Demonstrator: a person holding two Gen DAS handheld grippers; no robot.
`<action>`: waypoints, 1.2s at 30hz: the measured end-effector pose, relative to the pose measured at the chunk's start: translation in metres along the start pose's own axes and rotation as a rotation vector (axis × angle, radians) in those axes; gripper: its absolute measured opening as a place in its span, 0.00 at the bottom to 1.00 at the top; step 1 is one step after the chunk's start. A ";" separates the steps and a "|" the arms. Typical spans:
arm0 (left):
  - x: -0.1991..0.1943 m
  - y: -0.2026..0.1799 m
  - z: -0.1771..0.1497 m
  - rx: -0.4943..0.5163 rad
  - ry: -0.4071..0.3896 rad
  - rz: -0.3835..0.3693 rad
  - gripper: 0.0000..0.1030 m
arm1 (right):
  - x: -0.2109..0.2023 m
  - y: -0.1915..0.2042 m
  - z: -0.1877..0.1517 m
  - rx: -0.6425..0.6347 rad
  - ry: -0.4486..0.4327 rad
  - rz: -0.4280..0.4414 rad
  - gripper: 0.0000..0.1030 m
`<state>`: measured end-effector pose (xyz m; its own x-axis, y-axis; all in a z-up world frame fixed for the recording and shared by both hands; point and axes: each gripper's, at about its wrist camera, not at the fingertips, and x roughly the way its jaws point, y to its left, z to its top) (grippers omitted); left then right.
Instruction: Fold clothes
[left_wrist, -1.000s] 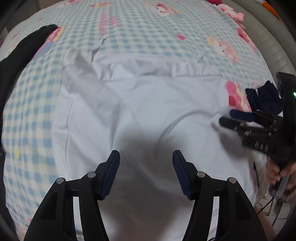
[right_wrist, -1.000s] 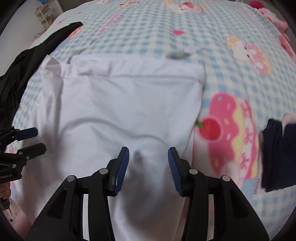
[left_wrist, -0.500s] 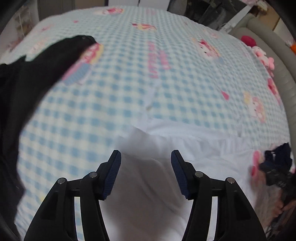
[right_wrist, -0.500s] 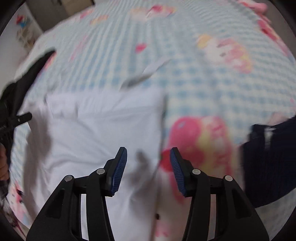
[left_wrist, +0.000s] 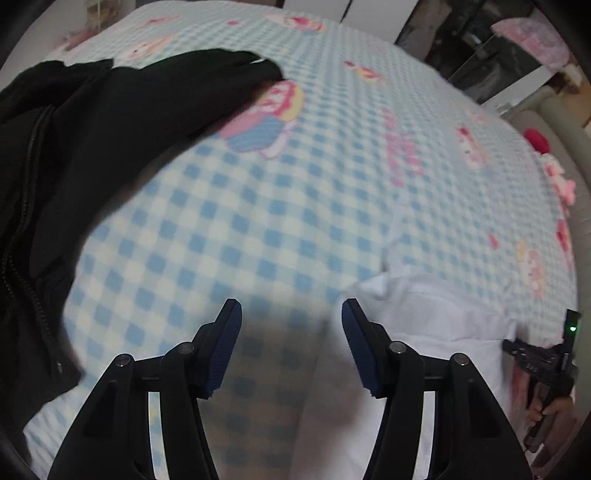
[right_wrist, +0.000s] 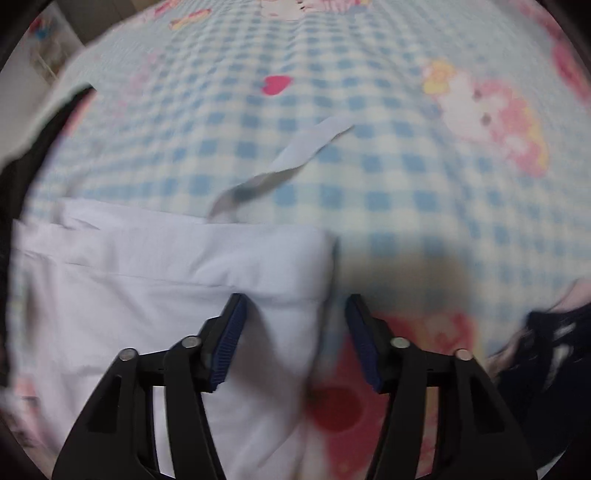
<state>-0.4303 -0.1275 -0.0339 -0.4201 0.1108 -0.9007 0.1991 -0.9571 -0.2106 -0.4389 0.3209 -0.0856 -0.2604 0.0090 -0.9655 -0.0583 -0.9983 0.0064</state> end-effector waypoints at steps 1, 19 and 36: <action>0.006 -0.003 0.000 0.022 0.012 0.017 0.55 | 0.002 0.002 -0.001 -0.007 -0.004 -0.035 0.41; 0.041 -0.077 -0.028 0.303 0.144 -0.257 0.41 | -0.014 0.067 0.000 -0.084 -0.076 -0.107 0.51; 0.022 -0.019 0.020 0.160 0.099 -0.061 0.09 | -0.010 0.029 -0.007 0.078 -0.058 -0.078 0.09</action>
<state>-0.4607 -0.1124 -0.0426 -0.3362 0.1880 -0.9228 0.0295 -0.9773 -0.2098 -0.4316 0.2910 -0.0771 -0.3068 0.0924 -0.9473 -0.1550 -0.9868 -0.0460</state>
